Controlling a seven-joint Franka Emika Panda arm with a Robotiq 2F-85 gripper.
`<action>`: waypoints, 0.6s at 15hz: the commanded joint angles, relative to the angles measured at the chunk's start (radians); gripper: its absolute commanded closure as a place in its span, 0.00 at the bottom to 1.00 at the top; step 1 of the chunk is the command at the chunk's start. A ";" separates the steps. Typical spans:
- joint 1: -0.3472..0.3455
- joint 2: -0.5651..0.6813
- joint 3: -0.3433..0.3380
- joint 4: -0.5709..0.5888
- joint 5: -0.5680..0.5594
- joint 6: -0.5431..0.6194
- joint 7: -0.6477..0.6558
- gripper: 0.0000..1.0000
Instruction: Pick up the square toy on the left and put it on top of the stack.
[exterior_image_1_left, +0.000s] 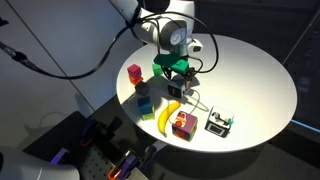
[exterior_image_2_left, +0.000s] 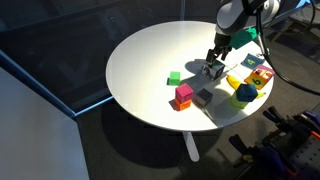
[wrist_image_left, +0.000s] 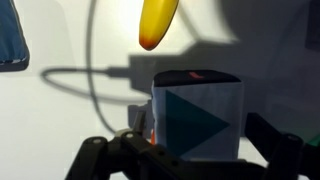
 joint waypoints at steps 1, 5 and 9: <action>0.000 0.025 -0.001 0.025 -0.009 0.012 -0.014 0.00; 0.002 0.041 -0.004 0.035 -0.013 0.009 -0.011 0.00; 0.003 0.053 -0.006 0.044 -0.016 0.000 -0.008 0.27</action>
